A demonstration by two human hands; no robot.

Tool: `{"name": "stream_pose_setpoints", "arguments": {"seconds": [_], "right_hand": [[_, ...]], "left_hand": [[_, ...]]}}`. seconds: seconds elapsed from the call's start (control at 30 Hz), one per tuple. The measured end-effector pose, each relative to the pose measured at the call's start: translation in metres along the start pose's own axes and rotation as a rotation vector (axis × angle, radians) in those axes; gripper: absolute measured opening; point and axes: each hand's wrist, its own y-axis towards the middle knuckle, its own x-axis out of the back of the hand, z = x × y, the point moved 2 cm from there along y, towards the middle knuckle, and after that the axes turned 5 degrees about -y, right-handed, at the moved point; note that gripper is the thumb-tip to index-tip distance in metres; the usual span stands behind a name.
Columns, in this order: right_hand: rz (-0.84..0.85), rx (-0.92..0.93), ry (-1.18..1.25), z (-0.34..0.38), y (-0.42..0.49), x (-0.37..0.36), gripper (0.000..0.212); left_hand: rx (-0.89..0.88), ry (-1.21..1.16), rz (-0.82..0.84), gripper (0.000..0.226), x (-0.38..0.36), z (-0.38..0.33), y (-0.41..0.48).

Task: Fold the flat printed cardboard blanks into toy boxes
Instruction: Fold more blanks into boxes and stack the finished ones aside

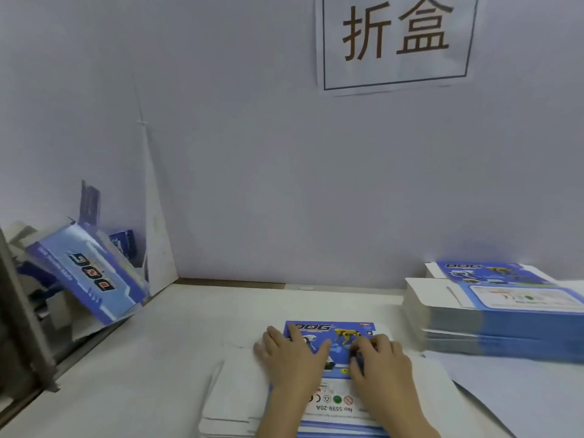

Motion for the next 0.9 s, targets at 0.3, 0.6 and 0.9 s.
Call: {"name": "stream_pose_setpoints", "arguments": {"seconds": [0.3,0.6,0.9], "right_hand": [[0.157,-0.225,-0.056,-0.009,0.004,0.010,0.034],[-0.151,-0.104,0.645,-0.017,0.016,0.072,0.038],[-0.201,-0.305,0.562,-0.004,0.007,0.069,0.084]], "left_hand": [[-0.023,-0.443,-0.041,0.063,0.033,0.012,0.004],[-0.027,-1.070,-0.170,0.021,0.097,0.036,0.001],[0.115,-1.885,-0.141,0.017,0.104,0.019,-0.012]]}}
